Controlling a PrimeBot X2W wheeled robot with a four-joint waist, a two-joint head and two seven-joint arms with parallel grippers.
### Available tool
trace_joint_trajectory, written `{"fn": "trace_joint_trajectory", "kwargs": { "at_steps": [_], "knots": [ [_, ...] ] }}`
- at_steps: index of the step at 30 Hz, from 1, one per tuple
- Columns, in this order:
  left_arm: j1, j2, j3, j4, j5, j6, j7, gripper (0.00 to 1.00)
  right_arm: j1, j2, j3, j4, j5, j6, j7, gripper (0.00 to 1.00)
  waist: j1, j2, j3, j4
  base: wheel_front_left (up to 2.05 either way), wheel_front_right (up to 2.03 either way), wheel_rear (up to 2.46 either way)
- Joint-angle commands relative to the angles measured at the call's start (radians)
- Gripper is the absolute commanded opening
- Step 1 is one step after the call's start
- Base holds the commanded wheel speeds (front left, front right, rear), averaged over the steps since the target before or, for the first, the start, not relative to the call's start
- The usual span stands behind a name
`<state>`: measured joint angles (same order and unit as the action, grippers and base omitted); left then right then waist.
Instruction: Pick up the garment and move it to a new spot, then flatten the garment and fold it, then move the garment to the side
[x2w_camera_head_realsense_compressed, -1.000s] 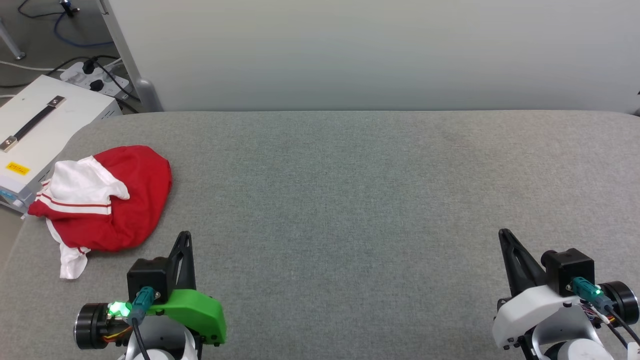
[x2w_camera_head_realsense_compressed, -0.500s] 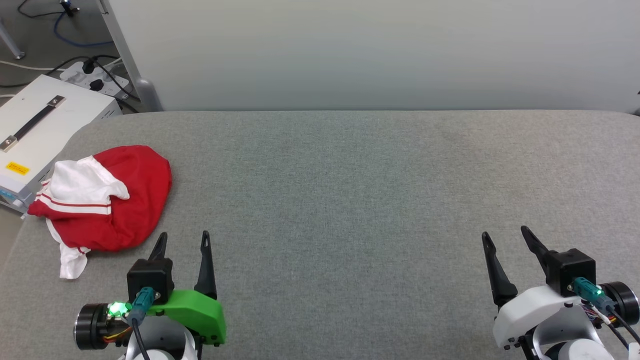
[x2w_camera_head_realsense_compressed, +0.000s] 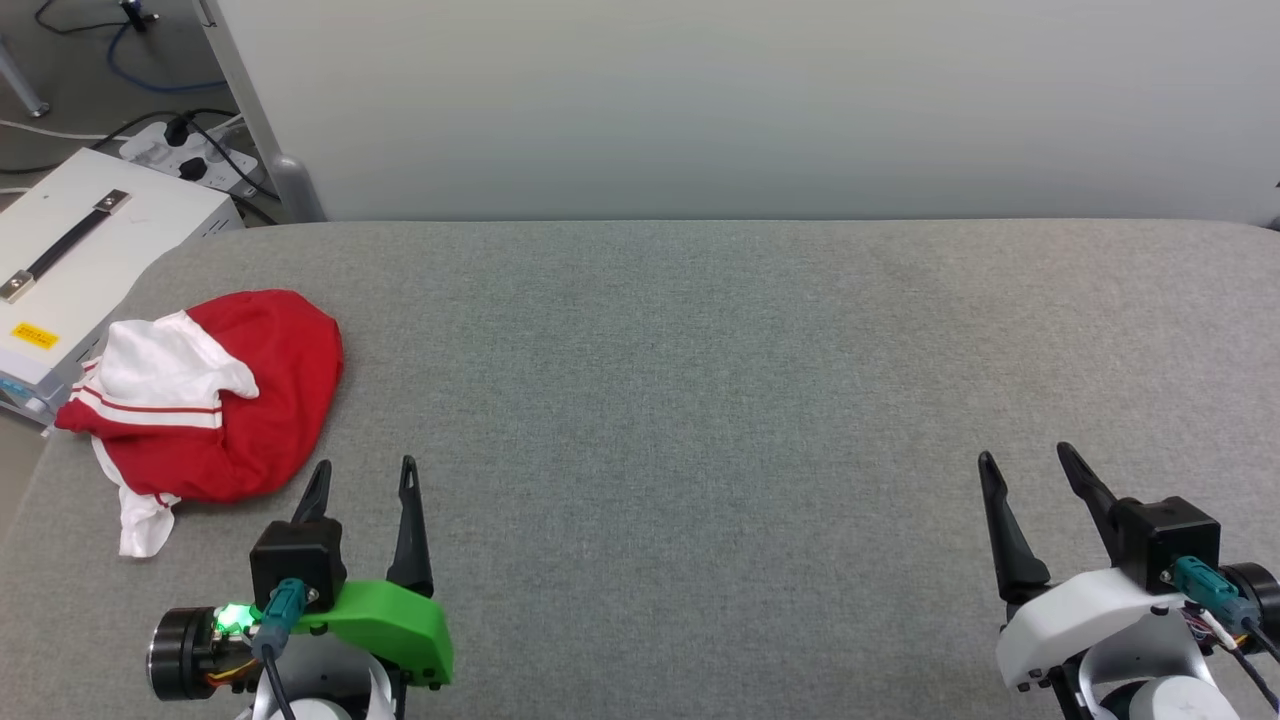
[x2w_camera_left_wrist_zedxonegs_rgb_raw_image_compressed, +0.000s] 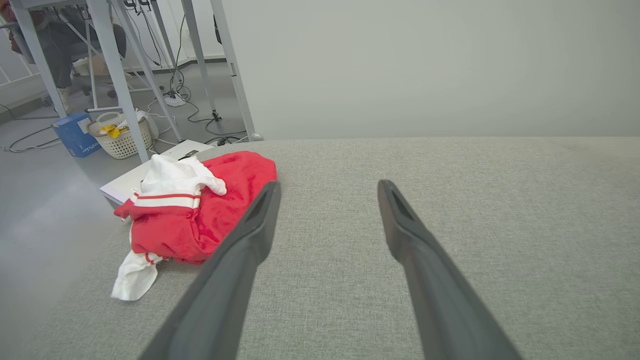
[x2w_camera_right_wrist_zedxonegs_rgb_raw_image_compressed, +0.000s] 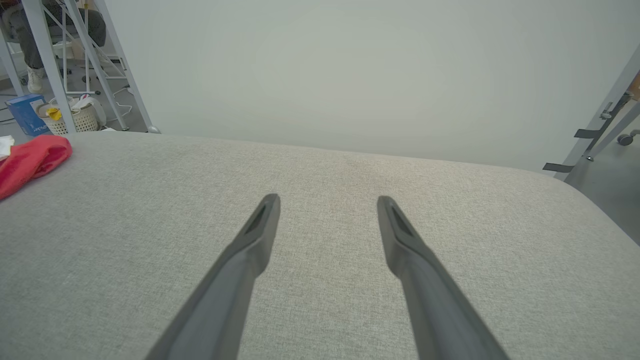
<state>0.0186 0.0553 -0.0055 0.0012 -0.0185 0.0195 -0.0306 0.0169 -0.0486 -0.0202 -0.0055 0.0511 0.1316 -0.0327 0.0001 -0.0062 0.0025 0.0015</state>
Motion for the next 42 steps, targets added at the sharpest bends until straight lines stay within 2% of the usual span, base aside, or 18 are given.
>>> {"fn": "trace_joint_trajectory", "kwargs": {
  "at_steps": [1,42],
  "knots": [
    [-0.008,-0.001,-0.003,-0.004,0.0,0.007,-0.01,1.0,-0.006,0.0,-0.003,-0.01,0.016,0.0,-0.011,1.0,-0.0001,0.001,0.0,0.0,0.0,0.0,0.0],
    [-0.018,-0.003,-0.025,0.011,-0.019,0.022,-0.095,1.0,0.015,-0.001,-0.006,-0.033,0.127,0.0,-0.095,1.0,-0.0001,0.003,0.011,-0.002,0.0,0.0,0.0]
  ]
}}
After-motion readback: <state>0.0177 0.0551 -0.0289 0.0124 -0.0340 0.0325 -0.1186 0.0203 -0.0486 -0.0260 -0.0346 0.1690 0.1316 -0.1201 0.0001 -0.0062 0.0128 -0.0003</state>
